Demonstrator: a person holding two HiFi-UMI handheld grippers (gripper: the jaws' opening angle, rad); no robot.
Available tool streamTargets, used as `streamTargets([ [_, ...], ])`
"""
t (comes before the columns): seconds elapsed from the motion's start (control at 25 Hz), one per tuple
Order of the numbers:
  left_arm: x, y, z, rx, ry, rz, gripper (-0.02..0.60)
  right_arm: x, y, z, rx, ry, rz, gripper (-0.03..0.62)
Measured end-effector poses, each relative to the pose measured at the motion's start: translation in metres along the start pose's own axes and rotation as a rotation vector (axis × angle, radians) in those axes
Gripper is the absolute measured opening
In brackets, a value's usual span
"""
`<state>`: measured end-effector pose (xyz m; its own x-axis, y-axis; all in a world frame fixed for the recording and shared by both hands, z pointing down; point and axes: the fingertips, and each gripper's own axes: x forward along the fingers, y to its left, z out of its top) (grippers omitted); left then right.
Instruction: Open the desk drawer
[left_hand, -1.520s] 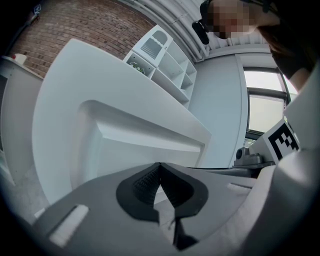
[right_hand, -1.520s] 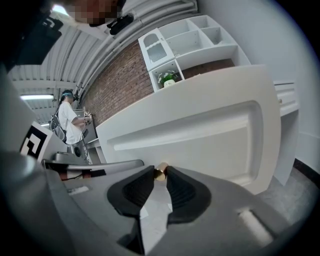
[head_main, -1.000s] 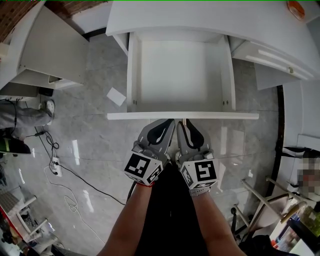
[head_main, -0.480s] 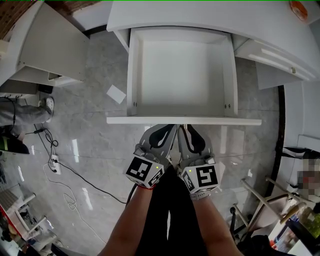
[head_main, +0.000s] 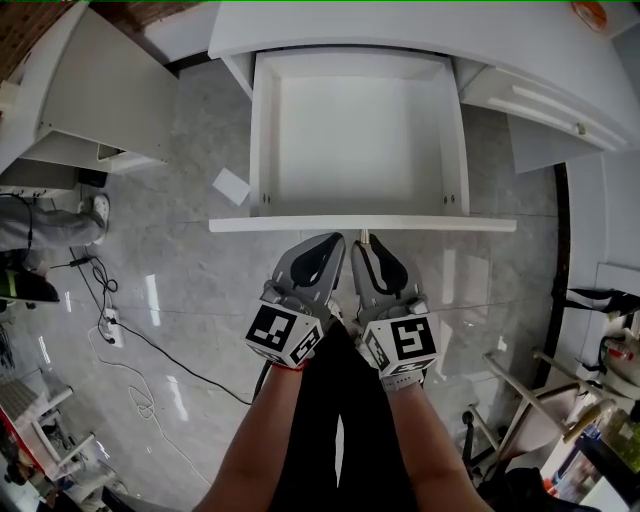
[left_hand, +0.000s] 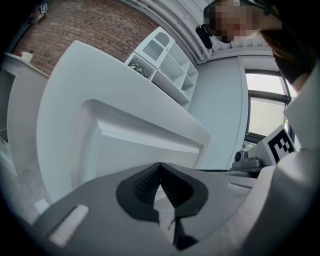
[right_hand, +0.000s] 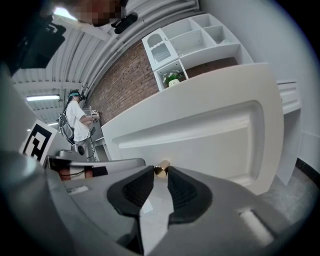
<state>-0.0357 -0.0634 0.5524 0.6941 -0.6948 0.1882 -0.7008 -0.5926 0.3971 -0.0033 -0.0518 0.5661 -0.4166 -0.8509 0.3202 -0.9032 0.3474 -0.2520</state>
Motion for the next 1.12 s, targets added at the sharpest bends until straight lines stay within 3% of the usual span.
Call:
streamTargets([
  [0.28, -0.015, -0.001, 0.009, 0.011, -0.025, 0.037, 0.003, -0.030, 0.001, 0.013, -0.037, -0.039, 0.031, 0.077],
  [0.48, -0.024, -0.014, 0.026, 0.024, -0.043, 0.052, 0.003, -0.051, 0.003, 0.036, -0.063, -0.084, 0.045, 0.003],
  [0.84, -0.057, -0.048, 0.056, 0.037, -0.076, 0.072, 0.003, -0.102, 0.015, 0.091, -0.127, -0.121, 0.102, 0.003],
  [1.12, -0.080, -0.063, 0.106, 0.055, -0.124, 0.096, 0.003, -0.134, 0.016, 0.135, -0.135, -0.145, 0.105, 0.003],
])
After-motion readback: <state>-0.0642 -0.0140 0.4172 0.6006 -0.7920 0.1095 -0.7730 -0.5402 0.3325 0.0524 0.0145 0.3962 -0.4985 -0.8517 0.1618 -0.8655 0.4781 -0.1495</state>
